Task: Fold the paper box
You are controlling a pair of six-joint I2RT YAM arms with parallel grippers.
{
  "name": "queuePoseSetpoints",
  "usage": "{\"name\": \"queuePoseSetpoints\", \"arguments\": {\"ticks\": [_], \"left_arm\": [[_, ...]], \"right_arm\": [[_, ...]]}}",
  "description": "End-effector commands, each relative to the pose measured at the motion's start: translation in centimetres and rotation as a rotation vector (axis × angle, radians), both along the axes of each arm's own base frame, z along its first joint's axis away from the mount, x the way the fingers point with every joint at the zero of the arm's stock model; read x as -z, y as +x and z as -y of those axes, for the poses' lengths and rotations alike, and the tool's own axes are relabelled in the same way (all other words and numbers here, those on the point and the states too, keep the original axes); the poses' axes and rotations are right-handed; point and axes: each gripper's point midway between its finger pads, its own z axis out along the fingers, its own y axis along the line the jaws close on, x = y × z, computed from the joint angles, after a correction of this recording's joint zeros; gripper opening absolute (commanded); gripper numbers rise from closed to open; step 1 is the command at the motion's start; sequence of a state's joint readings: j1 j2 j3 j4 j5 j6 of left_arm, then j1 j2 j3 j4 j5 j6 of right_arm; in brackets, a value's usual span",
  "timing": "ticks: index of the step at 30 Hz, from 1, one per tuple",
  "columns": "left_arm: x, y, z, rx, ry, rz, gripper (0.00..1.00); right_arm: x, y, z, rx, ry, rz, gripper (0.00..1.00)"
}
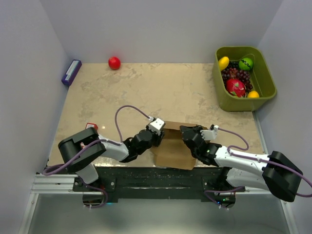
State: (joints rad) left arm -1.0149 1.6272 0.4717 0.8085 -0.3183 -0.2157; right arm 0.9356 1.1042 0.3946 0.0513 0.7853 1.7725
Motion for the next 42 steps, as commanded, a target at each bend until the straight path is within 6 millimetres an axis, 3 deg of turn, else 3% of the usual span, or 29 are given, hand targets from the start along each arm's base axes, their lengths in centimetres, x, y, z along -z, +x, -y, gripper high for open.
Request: {"name": "queuePoseSetpoints", "arguments": {"ticks": [1, 11, 23, 35, 42], "left_arm": [[-1.4, 1.6, 1.0, -0.017, -0.027, 0.058, 0.4], [1.2, 1.4, 0.8, -0.039, 0.012, 0.002, 0.25], [4.8, -0.6, -0.3, -0.045, 0.036, -0.111, 0.21], [6.6, -3.1, -0.7, -0.049, 0.039, -0.193, 0.25], [7.0, -3.2, -0.7, -0.056, 0.054, -0.196, 0.29]], "right_arm": [[0.1, -0.1, -0.3, -0.019, -0.028, -0.015, 0.21], [1.1, -0.5, -0.6, -0.048, -0.044, -0.046, 0.11], [2.9, -1.9, -0.9, -0.12, -0.066, -0.11, 0.04], [3.2, -2.8, 0.0, -0.126, -0.076, -0.132, 0.02], [3.1, -2.9, 0.3, -0.122, -0.089, -0.124, 0.03]]}}
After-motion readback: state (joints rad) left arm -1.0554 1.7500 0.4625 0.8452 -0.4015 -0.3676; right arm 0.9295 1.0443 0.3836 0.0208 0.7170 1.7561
